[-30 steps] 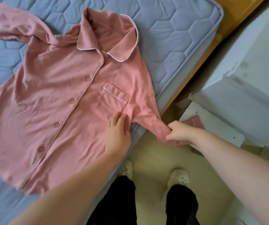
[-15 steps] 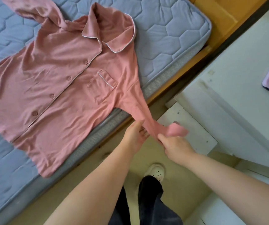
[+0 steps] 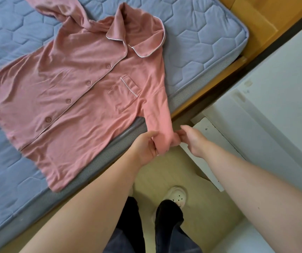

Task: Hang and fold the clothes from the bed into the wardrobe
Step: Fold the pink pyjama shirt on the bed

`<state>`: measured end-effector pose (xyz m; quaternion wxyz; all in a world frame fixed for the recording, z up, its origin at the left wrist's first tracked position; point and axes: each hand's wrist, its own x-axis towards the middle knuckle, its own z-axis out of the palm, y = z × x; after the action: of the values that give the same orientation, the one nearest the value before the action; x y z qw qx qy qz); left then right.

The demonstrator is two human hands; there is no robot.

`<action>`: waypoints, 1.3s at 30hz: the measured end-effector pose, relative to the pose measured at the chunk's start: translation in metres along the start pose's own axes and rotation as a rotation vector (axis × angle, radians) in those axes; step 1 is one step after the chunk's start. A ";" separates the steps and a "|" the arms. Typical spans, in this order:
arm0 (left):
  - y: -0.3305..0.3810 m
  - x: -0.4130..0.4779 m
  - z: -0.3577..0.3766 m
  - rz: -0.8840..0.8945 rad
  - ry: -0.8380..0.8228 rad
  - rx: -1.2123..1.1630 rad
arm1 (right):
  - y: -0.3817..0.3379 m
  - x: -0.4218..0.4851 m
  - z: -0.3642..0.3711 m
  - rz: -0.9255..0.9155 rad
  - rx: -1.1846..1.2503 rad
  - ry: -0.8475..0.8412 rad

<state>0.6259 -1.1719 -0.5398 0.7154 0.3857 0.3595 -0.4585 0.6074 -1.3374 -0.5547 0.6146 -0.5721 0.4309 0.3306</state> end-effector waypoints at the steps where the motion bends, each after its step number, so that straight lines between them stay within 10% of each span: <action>1: 0.000 0.001 -0.001 -0.002 0.003 -0.006 | 0.000 0.000 0.001 0.023 -0.031 -0.043; 7: -0.005 0.004 -0.013 0.126 0.202 0.142 | 0.012 -0.003 -0.025 -0.194 0.087 0.070; 14: -0.024 -0.003 -0.008 0.210 0.249 0.293 | 0.011 -0.020 -0.039 -0.434 -0.713 0.365; 21: -0.068 -0.009 0.020 0.066 -0.011 0.218 | -0.002 -0.050 -0.068 -0.092 -0.045 0.036; 27: -0.088 -0.019 0.045 0.018 -0.063 0.136 | 0.001 -0.061 -0.105 0.087 -0.215 -0.187; 39: -0.117 -0.039 0.097 -0.004 -0.201 0.278 | 0.009 -0.097 -0.148 -0.092 -0.196 -0.016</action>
<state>0.5200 -1.2758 -0.4884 0.6866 0.4322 0.2201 -0.5416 0.5374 -1.4742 -0.4660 0.5737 -0.6460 0.3649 0.3470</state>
